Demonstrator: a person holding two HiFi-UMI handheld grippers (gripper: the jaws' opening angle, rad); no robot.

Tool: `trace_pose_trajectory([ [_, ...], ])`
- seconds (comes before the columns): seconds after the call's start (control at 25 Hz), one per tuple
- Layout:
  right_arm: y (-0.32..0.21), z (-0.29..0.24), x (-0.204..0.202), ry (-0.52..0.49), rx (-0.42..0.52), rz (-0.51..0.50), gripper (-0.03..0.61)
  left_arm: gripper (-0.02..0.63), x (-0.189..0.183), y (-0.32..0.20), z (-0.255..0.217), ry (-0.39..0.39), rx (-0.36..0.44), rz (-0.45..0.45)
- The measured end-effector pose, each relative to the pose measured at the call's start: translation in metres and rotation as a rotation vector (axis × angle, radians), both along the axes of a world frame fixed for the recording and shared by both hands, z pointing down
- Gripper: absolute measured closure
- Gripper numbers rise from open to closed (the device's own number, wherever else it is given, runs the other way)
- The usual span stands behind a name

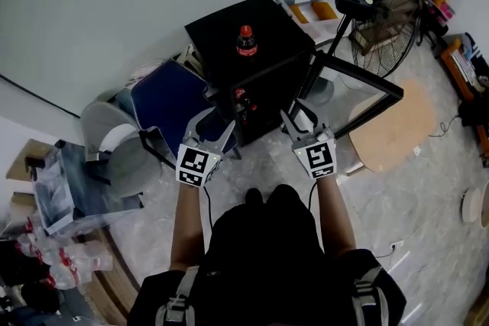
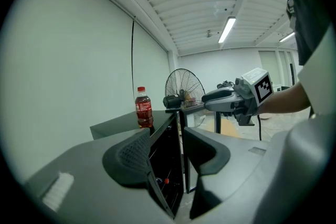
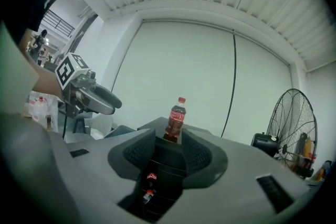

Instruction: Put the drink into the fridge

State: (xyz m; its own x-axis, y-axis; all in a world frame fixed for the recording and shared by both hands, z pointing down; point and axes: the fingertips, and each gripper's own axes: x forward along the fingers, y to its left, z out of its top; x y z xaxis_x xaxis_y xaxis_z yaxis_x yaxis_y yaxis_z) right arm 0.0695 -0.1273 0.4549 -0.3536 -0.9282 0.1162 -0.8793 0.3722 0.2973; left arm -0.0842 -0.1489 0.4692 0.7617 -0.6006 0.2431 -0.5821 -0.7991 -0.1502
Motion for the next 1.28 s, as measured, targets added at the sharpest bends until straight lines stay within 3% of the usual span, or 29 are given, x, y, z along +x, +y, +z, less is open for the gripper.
trace_pose_trajectory([
  [0.4, -0.045, -0.013, -0.004, -0.047, 0.032, -0.073, 0.417, 0.412, 0.003, -0.037, -0.005, 0.033, 0.005, -0.027],
  [1.28, -0.157, -0.042, -0.022, -0.082, 0.068, -0.264, 0.394, 0.408, 0.016, -0.112, -0.002, 0.02, -0.024, -0.115],
])
